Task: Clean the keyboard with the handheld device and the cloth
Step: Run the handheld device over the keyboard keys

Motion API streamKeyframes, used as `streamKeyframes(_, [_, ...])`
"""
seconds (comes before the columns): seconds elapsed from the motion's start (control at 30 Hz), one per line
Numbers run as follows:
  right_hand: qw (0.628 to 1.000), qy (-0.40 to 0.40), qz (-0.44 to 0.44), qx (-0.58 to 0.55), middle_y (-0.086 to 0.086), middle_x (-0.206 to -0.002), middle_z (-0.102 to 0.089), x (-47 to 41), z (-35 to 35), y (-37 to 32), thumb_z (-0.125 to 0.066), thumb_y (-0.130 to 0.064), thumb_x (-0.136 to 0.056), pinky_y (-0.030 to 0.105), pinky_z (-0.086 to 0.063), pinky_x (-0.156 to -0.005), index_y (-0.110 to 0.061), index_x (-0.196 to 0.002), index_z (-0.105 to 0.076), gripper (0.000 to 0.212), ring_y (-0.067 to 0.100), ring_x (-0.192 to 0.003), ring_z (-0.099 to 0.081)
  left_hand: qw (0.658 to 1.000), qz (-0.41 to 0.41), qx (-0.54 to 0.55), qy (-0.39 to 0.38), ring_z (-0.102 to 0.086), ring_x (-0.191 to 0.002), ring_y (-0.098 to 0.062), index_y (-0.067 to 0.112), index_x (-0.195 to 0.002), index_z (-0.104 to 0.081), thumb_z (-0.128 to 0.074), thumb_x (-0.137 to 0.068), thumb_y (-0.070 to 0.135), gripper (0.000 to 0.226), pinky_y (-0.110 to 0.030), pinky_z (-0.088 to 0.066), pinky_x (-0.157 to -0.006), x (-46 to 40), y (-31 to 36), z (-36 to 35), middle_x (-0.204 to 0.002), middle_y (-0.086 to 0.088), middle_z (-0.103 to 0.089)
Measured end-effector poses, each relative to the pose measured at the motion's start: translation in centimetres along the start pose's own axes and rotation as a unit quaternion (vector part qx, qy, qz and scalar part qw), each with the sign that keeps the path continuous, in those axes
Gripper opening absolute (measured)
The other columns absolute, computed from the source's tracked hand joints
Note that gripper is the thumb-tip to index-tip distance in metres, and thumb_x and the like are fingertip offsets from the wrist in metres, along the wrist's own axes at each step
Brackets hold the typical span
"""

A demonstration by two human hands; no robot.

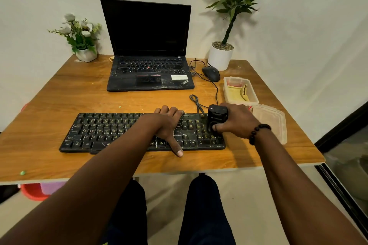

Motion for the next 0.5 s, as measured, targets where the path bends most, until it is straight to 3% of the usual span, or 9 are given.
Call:
streamKeyframes(0.07, [0.999,-0.023,-0.003,-0.031,-0.005,-0.100,-0.067,-0.1,0.5,-0.3,-0.083,-0.029,-0.069,0.025,-0.052,-0.076,-0.018,-0.110,-0.062,0.047,0.012,-0.094,-0.062,1.000,0.000,0.001,0.000,-0.001,-0.149,-0.034,0.023,-0.159,0.011,-0.080,-0.054,0.077,0.149,-0.057,-0.012,-0.121,0.1,0.1,0.0,-0.165,-0.001,0.004])
streamKeyframes(0.1, [0.999,0.009,-0.011,-0.049,-0.005,-0.103,-0.068,0.0,1.1,-0.2,-0.083,-0.028,-0.070,0.028,-0.052,-0.080,-0.019,-0.112,-0.061,0.048,0.012,-0.095,-0.062,1.000,-0.002,0.001,0.001,-0.001,-0.149,-0.034,0.023,-0.159,0.011,-0.080,-0.054,0.077,0.149,-0.057,-0.012,-0.121,0.2,0.1,0.1,-0.165,-0.001,0.004])
streamKeyframes(0.2, [0.993,0.098,-0.033,-0.053,-0.002,-0.104,-0.067,0.5,0.9,0.1,-0.081,-0.026,-0.071,0.022,-0.049,-0.073,-0.018,-0.114,-0.059,0.048,0.014,-0.094,-0.061,1.000,-0.006,0.003,0.007,0.000,-0.150,-0.034,0.022,-0.159,0.010,-0.081,-0.055,0.076,0.148,-0.056,-0.010,-0.122,0.2,0.2,0.1,-0.166,-0.001,0.005])
streamKeyframes(0.27, [0.994,0.072,-0.048,-0.067,-0.003,-0.103,-0.067,1.1,-0.5,0.4,-0.081,-0.029,-0.071,0.017,-0.048,-0.068,-0.017,-0.114,-0.060,0.049,0.013,-0.092,-0.062,1.000,-0.005,0.003,0.011,-0.001,-0.149,-0.034,0.022,-0.159,0.010,-0.081,-0.054,0.077,0.149,-0.056,-0.011,-0.122,0.2,0.1,0.0,-0.166,-0.002,0.004])
streamKeyframes(0.37, [0.994,0.037,-0.054,-0.089,-0.006,-0.099,-0.067,1.8,-0.4,0.7,-0.080,-0.030,-0.072,0.026,-0.054,-0.072,-0.019,-0.113,-0.061,0.047,0.012,-0.091,-0.063,1.000,-0.005,0.003,0.011,-0.002,-0.149,-0.034,0.022,-0.159,0.010,-0.080,-0.053,0.078,0.150,-0.057,-0.012,-0.122,0.0,0.0,-0.1,-0.165,-0.001,0.003])
streamKeyframes(0.43, [0.989,0.082,-0.058,-0.105,-0.006,-0.099,-0.067,2.1,0.4,0.9,-0.079,-0.028,-0.073,0.031,-0.054,-0.074,-0.019,-0.113,-0.060,0.046,0.013,-0.090,-0.062,1.000,-0.004,0.004,0.008,-0.001,-0.149,-0.034,0.023,-0.159,0.010,-0.080,-0.051,0.080,0.151,-0.058,-0.012,-0.121,-0.2,-0.1,-0.2,-0.165,0.000,0.004])
streamKeyframes(0.5, [0.985,0.122,-0.063,-0.101,-0.004,-0.100,-0.066,2.3,0.3,0.8,-0.079,-0.024,-0.073,0.026,-0.051,-0.074,-0.017,-0.112,-0.059,0.045,0.013,-0.090,-0.060,1.000,-0.002,0.006,0.008,-0.001,-0.149,-0.034,0.024,-0.159,0.009,-0.079,-0.049,0.081,0.152,-0.059,-0.013,-0.121,-0.3,-0.2,-0.3,-0.165,0.000,0.004])
Point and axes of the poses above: each hand's wrist, its own x-axis away from the middle knuckle, its own z-axis out of the back of the hand, y = z × x, the point moved 9 cm from there along -x, towards the middle knuckle
